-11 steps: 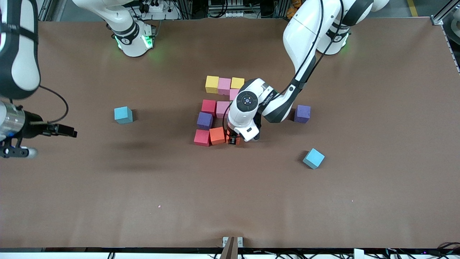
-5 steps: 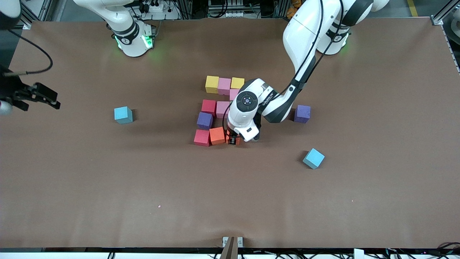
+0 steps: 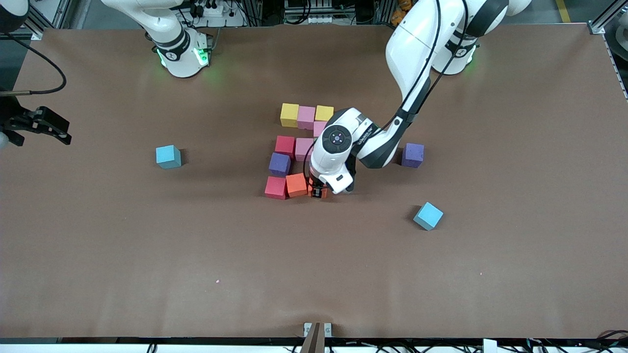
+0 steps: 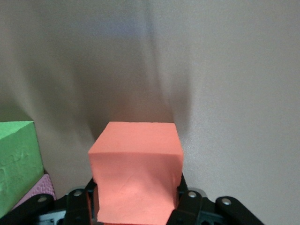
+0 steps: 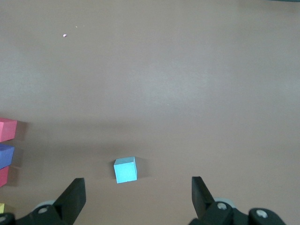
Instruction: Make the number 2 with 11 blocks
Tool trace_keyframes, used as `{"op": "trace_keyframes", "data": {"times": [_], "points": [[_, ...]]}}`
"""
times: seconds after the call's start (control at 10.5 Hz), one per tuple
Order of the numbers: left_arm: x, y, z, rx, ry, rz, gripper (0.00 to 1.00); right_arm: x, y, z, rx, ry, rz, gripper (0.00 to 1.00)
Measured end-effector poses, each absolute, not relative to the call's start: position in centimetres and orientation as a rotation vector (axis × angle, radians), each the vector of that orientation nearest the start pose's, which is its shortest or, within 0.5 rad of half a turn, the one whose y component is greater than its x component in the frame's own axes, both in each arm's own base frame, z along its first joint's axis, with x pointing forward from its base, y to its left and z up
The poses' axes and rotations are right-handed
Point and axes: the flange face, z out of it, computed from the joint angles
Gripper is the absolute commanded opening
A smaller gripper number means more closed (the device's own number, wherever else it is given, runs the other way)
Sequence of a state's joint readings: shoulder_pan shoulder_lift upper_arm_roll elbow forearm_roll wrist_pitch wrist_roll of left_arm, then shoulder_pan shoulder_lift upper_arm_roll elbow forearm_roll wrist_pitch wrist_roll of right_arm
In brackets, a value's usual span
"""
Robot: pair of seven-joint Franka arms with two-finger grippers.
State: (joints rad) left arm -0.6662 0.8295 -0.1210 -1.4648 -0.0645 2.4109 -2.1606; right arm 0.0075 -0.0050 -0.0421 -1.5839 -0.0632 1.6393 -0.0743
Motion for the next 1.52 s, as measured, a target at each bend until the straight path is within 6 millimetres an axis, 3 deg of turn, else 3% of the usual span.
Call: {"op": "trace_keyframes", "data": {"times": [0.47, 1.52], "points": [[53.3, -51.0, 20.0, -2.439, -2.195, 0.198, 0.51, 55.5, -3.0, 63.2, -3.195, -0.049, -0.058, 1.0], [54.0, -51.3, 20.1, -2.444, -2.209, 0.199, 0.54, 55.8, -0.3, 63.2, -3.165, -0.124, -0.075, 1.0]]}}
